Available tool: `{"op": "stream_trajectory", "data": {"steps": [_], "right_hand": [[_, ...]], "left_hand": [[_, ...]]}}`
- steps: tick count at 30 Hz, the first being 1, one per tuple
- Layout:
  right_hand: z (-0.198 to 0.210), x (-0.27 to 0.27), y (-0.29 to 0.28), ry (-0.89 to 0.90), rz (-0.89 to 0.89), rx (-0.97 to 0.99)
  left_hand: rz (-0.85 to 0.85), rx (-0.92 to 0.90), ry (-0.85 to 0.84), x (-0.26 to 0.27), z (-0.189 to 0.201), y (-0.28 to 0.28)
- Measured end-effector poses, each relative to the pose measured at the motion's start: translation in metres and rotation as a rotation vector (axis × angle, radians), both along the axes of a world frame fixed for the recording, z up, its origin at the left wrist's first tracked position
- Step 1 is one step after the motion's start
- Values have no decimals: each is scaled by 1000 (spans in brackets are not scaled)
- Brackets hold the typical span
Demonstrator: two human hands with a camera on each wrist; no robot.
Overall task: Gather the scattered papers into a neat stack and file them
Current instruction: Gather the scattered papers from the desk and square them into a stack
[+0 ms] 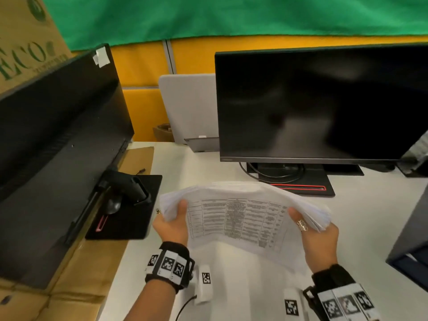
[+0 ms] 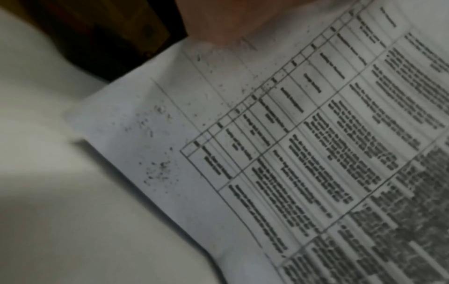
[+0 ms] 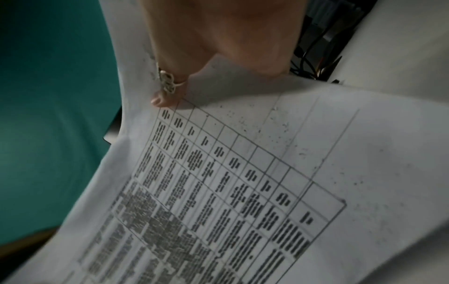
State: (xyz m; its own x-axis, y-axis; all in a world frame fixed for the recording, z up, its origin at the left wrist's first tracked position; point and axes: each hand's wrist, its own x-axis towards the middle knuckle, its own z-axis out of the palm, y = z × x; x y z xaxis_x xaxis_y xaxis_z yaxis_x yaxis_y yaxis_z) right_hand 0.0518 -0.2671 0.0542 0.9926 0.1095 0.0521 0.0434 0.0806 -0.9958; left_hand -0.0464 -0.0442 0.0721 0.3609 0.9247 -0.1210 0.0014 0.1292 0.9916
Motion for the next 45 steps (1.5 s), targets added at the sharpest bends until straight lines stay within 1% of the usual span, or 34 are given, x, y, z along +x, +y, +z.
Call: {"op": "stream_trajectory", "data": {"steps": [2, 5, 6, 8, 11, 12, 16, 19, 20, 21, 22, 24, 25, 26, 27, 29, 30, 31, 32, 33, 36, 37, 40, 42, 45], "right_hand": [[8, 3, -3, -56, 18, -28], [18, 9, -8, -110, 56, -16], [15, 13, -11, -107, 76, -16], [6, 20, -14, -77, 129, -92], [-4, 22, -13, -27, 180, -202], [-5, 22, -11, -18, 177, -206], [6, 17, -8, -23, 125, -151], [9, 11, -7, 54, 99, -71], [11, 10, -6, 79, 77, -43], [15, 10, -5, 84, 60, -35], [19, 11, -3, 73, 52, -45], [28, 11, -1, -2, 57, -116], [32, 10, 1, -60, 66, -160], [37, 9, 4, -120, 71, -196], [43, 8, 7, -184, 71, -227], [54, 7, 12, -324, 49, -280], [59, 7, 14, -396, 39, -303], [67, 7, 17, -467, 45, -329], [74, 6, 19, -552, 38, -372], [82, 5, 22, -653, 23, -444], [107, 4, 29, -916, -80, -747], [116, 4, 31, -947, -75, -795], [124, 14, 35, -859, 57, -748], [121, 21, 34, -765, 59, -803], [120, 30, 24, -564, 27, -858]], "left_hand": [[30, -41, -48, 1, 3, 1], [7, -50, -72, 4, 5, 12], [-7, -38, -58, 4, 4, 16], [-39, -15, -23, 6, 0, 26], [-64, -45, 29, 11, -2, 28], [-56, -59, 44, 12, -1, 26], [-17, -110, 10, 12, 3, 21], [-70, -191, 69, 12, 1, 24], [-74, -159, 96, 12, 1, 26], [-45, -78, 108, 12, 2, 29], [29, 38, 99, 12, 5, 33], [190, 271, 18, 10, 13, 33], [185, 365, -40, 7, 21, 26], [91, 467, -98, 5, 30, 15], [-82, 621, -101, 3, 41, -1], [-446, 1065, 44, 6, 57, -24], [-551, 1221, 151, 11, 64, -30], [-603, 1263, 246, 18, 73, -33], [-620, 1231, 301, 24, 82, -32], [-628, 1177, 316, 29, 88, -29], [-657, 1000, 282, 36, 96, -19], [-675, 926, 264, 38, 95, -18], [-663, 731, 205, 36, 86, -14], [-658, 622, 173, 35, 83, -7], [-648, 498, 69, 28, 84, 9]]}}
